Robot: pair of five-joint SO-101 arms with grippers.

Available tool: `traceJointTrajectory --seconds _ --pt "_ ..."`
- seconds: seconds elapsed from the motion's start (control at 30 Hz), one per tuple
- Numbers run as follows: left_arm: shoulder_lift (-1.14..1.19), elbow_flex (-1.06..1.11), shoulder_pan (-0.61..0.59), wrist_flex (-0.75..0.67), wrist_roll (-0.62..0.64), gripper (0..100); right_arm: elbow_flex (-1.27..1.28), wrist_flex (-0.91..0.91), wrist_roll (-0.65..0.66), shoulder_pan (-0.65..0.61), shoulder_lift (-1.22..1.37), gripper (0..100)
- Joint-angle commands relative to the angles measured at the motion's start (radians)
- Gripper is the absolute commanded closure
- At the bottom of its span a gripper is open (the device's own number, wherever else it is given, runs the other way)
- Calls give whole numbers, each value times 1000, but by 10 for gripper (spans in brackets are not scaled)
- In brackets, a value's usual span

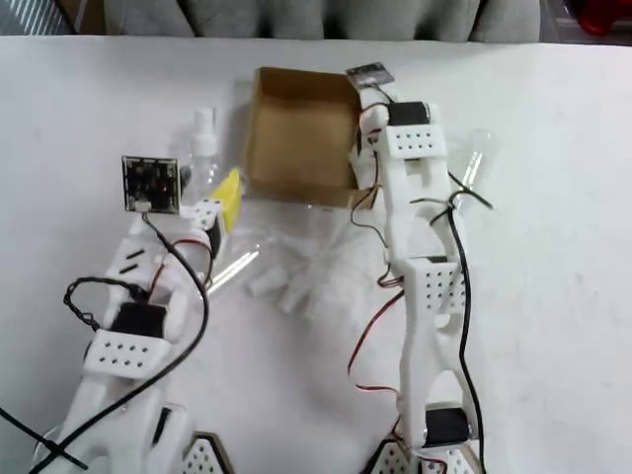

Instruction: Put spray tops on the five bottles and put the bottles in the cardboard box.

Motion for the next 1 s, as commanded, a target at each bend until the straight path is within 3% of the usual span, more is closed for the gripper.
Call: traceJointTrajectory --seconds 0.0,0.43,0.57,0.7,0.97 --pt "-2 -71 -22 -5 5 976 -38 97 -15 -31 -67 983" --pt "-4 -69 -59 -2 11 976 -12 205 -106 -50 -116 973" --pt "-4 -69 -59 -2 11 976 57 205 -190 -53 -124 872" --pt "-4 -69 -59 -2 9 976 78 206 -195 -56 -151 779" --pt "-4 -69 -59 -2 11 976 83 206 -204 -56 -315 776"
